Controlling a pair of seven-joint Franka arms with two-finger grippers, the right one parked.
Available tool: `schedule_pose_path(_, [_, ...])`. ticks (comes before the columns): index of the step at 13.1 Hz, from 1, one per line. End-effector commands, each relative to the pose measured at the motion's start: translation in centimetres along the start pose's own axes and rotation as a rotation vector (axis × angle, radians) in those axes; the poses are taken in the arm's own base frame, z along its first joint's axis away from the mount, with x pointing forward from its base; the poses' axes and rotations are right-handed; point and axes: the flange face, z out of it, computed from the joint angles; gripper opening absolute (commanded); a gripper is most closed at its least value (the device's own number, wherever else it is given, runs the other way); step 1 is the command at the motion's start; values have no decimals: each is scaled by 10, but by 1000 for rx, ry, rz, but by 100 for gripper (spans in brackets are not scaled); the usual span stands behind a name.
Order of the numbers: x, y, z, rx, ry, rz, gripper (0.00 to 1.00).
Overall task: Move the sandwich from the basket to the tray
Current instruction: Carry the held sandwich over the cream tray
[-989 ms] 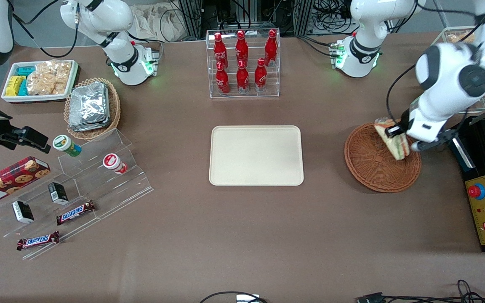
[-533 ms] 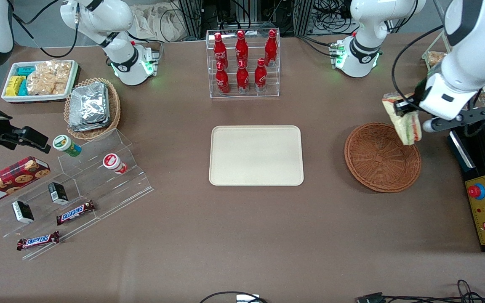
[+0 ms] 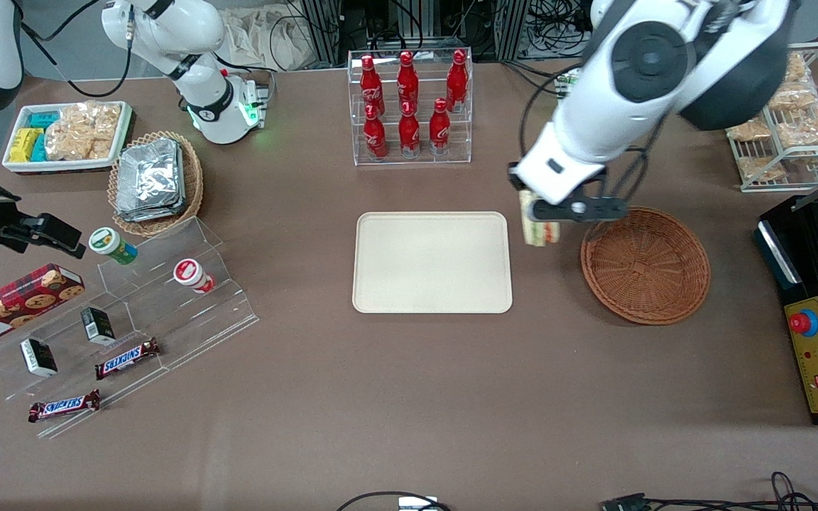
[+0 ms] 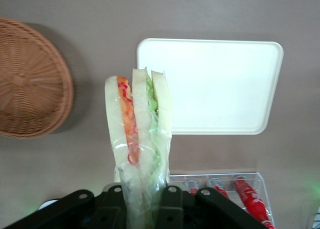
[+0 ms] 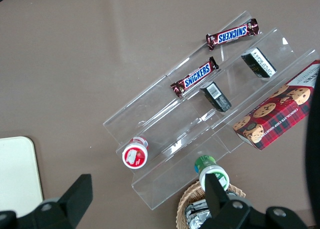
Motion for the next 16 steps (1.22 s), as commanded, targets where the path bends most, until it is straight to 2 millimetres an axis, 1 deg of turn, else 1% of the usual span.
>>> schedule_pose_path(1, [10, 31, 18, 76, 43, 26, 12])
schedule_pose_path(2, [18, 40, 36, 67, 37, 37, 12])
schedule_pose_path(3, [24, 43, 60, 71, 21, 45, 14])
schedule_pose_path(4, [28, 49, 86, 61, 30, 58, 16])
schedule_pose_path(5, [33, 53, 119, 57, 48, 71, 16])
schedule_pose_path(6, [39, 53, 154, 63, 68, 85, 16])
schedule_pose_path(8, [56, 51, 211, 36, 64, 86, 16])
schedule_pose_path(10, [73, 46, 254, 53, 55, 67, 16])
schedule_pose_path(11, [77, 44, 269, 71, 54, 80, 16])
schedule_pose_path(12, [76, 45, 278, 79, 42, 86, 16])
schedule_pose_path(14, [71, 42, 294, 72, 38, 93, 15])
schedule_pose_path(15, [67, 39, 305, 63, 43, 97, 15])
schedule_pose_path(16, [67, 34, 314, 54, 52, 90, 15])
